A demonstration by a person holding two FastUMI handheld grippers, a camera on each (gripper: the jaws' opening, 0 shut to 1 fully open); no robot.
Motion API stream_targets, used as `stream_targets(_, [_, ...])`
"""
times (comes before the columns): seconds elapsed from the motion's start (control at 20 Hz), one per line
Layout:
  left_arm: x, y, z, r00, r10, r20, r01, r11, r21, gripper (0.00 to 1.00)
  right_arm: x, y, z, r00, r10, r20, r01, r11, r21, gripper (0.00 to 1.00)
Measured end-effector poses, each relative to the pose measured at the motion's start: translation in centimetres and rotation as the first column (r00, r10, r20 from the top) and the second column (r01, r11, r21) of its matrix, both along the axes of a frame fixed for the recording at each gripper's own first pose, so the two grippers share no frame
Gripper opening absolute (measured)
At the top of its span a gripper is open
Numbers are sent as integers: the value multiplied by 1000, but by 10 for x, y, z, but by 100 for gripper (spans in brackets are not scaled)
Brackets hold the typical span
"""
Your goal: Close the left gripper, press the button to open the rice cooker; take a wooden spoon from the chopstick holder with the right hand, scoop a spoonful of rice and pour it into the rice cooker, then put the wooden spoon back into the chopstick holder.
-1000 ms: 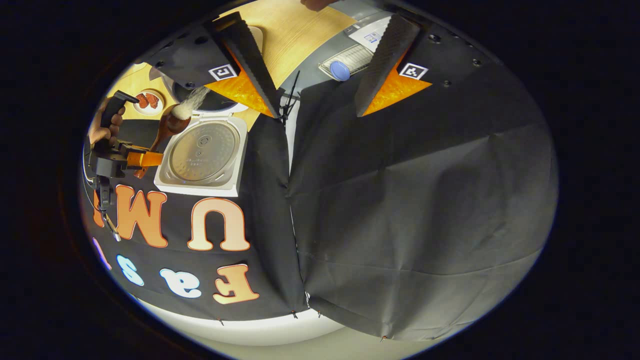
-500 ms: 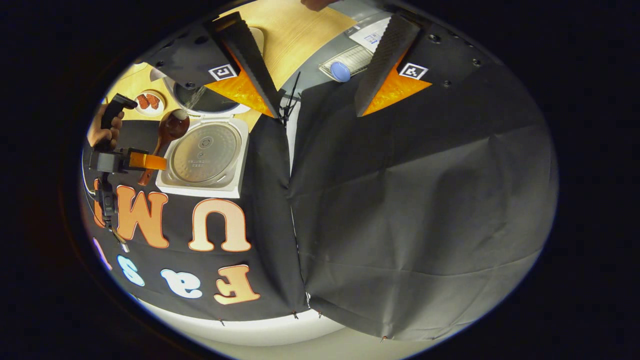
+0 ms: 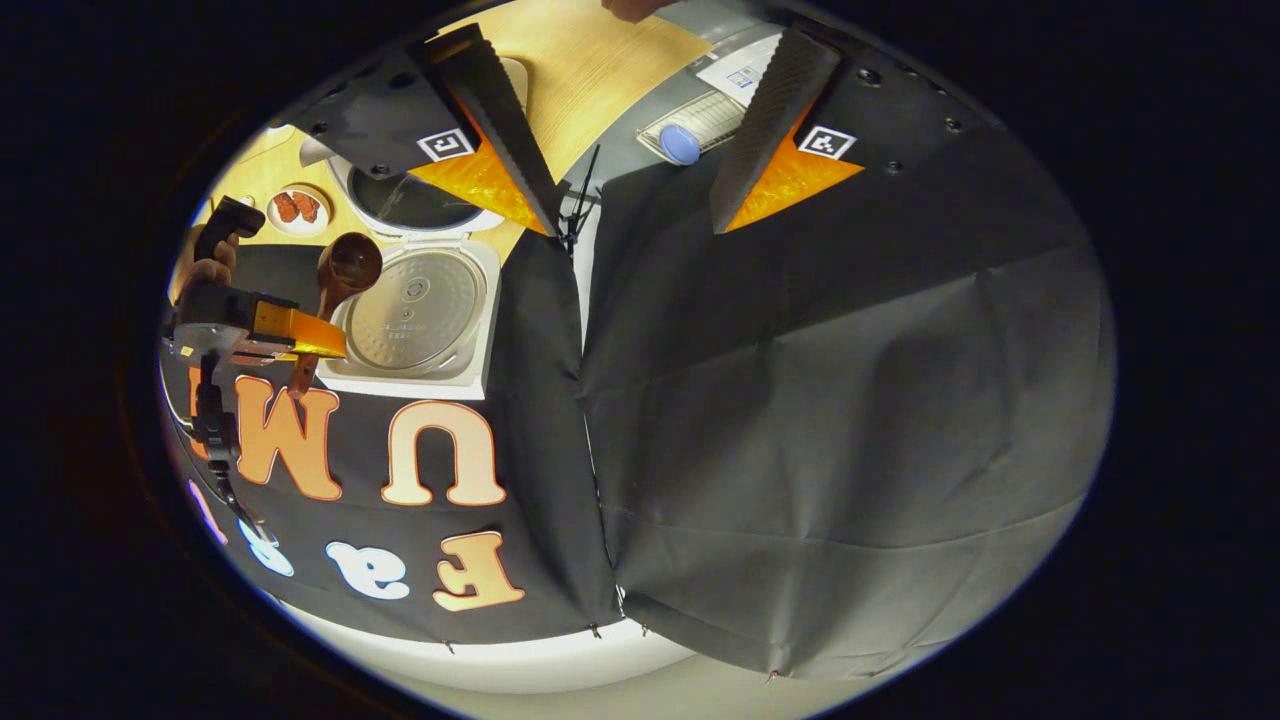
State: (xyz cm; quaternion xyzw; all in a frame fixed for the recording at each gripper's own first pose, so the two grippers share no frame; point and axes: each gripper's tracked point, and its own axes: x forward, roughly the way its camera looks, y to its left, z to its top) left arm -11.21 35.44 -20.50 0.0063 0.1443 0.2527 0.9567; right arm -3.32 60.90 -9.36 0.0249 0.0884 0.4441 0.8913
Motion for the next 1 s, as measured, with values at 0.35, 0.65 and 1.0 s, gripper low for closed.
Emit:
stream_targets(0.35, [-3,-13,5,1000,-17,-2,17,999,35,99,-12,-13,7,999,18,-34,-17,999,32,13])
stream_targets(0.65, [-3,-42,-2,999,-25,-20,25,1000,0,100,1,-65,11,975,-13,-223,52,984,168,13])
stream_targets(1.0, [13,-112,2,996,-85,-24,84,996,-39,99,23,-164,-23,922,-100,-373,182,965,191,13])
